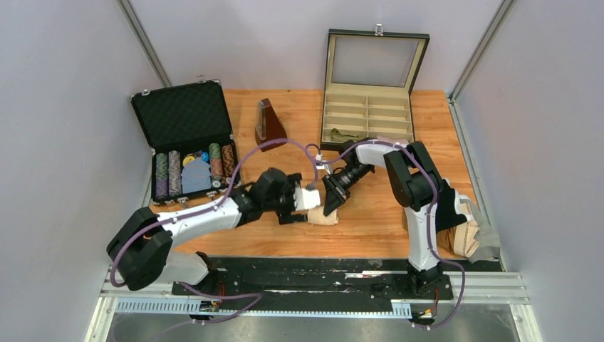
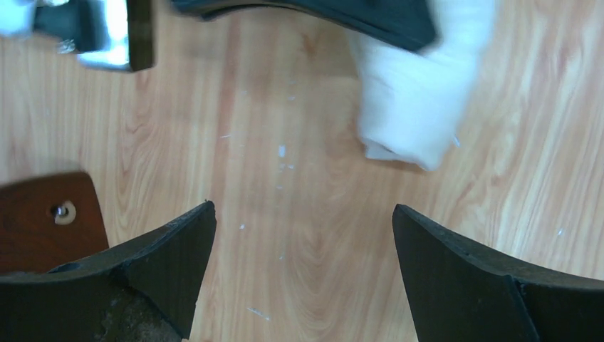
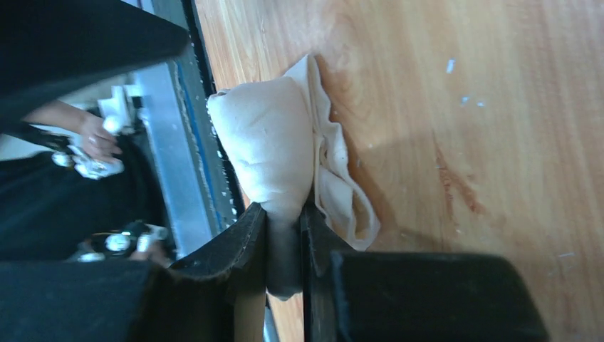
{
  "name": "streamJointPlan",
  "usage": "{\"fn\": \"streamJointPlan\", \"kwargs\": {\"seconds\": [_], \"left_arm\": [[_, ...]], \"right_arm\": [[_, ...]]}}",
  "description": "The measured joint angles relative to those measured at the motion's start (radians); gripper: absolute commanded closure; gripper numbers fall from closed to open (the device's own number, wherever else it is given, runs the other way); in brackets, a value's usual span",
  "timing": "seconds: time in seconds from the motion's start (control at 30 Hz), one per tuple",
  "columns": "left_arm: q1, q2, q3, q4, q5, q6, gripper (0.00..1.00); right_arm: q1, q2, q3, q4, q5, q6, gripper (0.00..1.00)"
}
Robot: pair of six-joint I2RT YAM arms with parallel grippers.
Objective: Roll the underwear
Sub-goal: Roll the underwear to the center of the board.
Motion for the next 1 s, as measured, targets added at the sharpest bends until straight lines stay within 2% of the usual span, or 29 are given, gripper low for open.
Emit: {"fn": "streamJointPlan", "kwargs": {"seconds": [0.13, 0.2, 0.37, 0.43, 0.6, 0.77, 0.83, 0.9, 0.93, 0.97, 1.0], "left_arm": [[-0.082, -0.065, -0.253, 0.188, 0.001, 0.263, 0.0], [-0.11, -0.095, -0.328, 0.25, 0.036, 0.384, 0.0], [-0.137, -0.079, -0.331, 0.349, 0.13, 0.561, 0.0], [-0.143, -0.034, -0.331, 0.388, 0.153, 0.603, 0.04], [-0.163, 0.078, -0.304, 0.457, 0.179, 0.665, 0.2], [-0.177, 0.17, -0.246, 0.475, 0.142, 0.665, 0.49], [-0.178, 0.197, -0.23, 0.473, 0.122, 0.665, 0.57], [-0.179, 0.209, -0.219, 0.456, 0.109, 0.669, 0.59], [-0.18, 0.212, -0.21, 0.44, 0.105, 0.67, 0.6], [-0.18, 0.216, -0.197, 0.42, 0.103, 0.669, 0.61], [-0.18, 0.22, -0.177, 0.387, 0.106, 0.67, 0.62]], "right_arm": [[-0.013, 0.079, 0.063, -0.076, -0.026, 0.063, 0.96], [-0.018, 0.108, 0.082, -0.103, -0.037, 0.089, 0.96], [-0.027, 0.152, 0.101, -0.138, -0.062, 0.145, 0.97], [-0.03, 0.165, 0.109, -0.148, -0.067, 0.162, 0.96], [-0.033, 0.197, 0.129, -0.18, -0.08, 0.187, 0.97], [-0.034, 0.202, 0.134, -0.187, -0.085, 0.18, 0.96], [-0.034, 0.206, 0.139, -0.192, -0.085, 0.176, 0.92], [-0.034, 0.209, 0.145, -0.197, -0.084, 0.172, 0.79], [-0.034, 0.211, 0.147, -0.199, -0.084, 0.17, 0.61], [-0.034, 0.211, 0.148, -0.201, -0.084, 0.167, 0.22], [-0.034, 0.211, 0.148, -0.201, -0.082, 0.165, 0.03]]}}
